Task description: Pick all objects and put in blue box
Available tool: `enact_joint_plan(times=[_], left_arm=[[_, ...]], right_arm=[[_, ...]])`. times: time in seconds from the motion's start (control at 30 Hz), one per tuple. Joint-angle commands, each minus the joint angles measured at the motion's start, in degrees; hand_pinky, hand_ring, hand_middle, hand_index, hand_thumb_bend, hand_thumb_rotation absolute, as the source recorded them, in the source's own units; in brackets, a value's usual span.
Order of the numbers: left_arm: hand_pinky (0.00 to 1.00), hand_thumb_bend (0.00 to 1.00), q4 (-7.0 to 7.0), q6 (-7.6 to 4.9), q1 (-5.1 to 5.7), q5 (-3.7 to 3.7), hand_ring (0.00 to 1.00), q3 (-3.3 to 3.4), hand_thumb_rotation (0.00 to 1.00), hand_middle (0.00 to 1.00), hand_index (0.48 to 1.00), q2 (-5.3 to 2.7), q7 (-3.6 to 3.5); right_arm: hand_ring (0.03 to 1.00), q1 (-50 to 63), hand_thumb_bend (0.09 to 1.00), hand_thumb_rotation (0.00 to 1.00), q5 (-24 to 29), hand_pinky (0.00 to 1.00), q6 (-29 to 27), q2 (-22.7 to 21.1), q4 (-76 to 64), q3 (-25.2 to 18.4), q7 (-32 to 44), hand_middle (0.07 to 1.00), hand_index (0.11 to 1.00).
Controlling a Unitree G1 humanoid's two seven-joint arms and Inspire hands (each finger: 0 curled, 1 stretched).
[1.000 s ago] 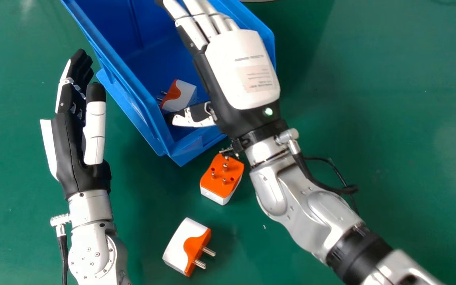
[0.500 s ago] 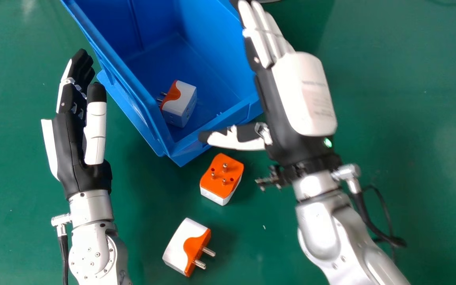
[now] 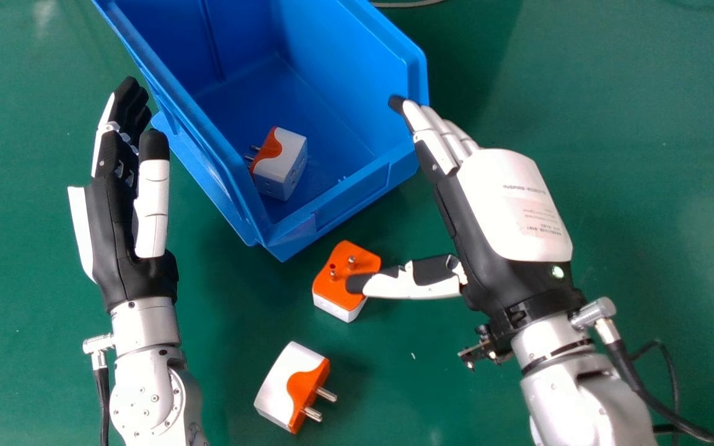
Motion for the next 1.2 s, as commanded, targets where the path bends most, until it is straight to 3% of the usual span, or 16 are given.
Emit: enact_joint_plan(times=[0.0,0.23,0.4,0.5,0.63,0.77,1.17], left_arm=[[0.91,0.81,-0.97,-0.52,-0.08,0.36,0.92,-0.3,0.81,0.9,0.87,0.21,-0.01],[0.91,0.81,-1.01,-0.78,0.33,-0.16,0.92,-0.23,0.81,0.9,0.871,0.11,-0.72],[0.91,0.81,-1.0,-0.9,0.52,-0.6,0.92,-0.15,0.8,0.9,0.871,-0.13,-1.23],[0.91,0.81,-1.05,-0.9,0.73,-0.37,0.92,-0.17,0.8,0.91,0.871,-0.09,-1.19],[0.91,0.81,-1.0,-0.85,0.8,0.13,0.92,-0.15,0.8,0.91,0.871,0.0,-0.55],[0.91,0.81,-0.94,-0.9,0.82,-0.61,0.92,-0.12,0.8,0.91,0.87,-0.11,-1.42],[0.92,0.81,-0.69,-1.04,0.83,-0.26,0.93,-0.02,0.8,0.91,0.867,-0.09,-1.22]], right_arm=[[0.843,0.33,0.815,0.37,-2.5,0.71,2.68,0.37,-3.73,0.47,4.13,0.878,0.857],[0.817,0.28,0.827,0.42,-7.58,0.65,6.81,0.21,-6.34,2.02,13.94,0.85,0.819],[0.8,0.36,0.838,0.45,-8.91,0.63,7.15,0.54,-6.76,2.28,16.34,0.837,0.802],[0.79,0.3,0.846,0.47,-9.36,0.63,7.18,0.58,-6.83,2.29,17.91,0.829,0.797],[0.775,0.08,0.853,0.5,-9.6,0.63,7.12,0.61,-6.66,2.27,19.16,0.811,0.793],[0.765,-0.37,0.861,0.52,-9.75,0.63,6.95,0.8,-5.92,2.53,19.66,0.802,0.788],[0.755,-2.37,0.855,0.49,-11.35,0.63,7.29,2.65,-1.51,4.75,18.25,0.796,0.793]])
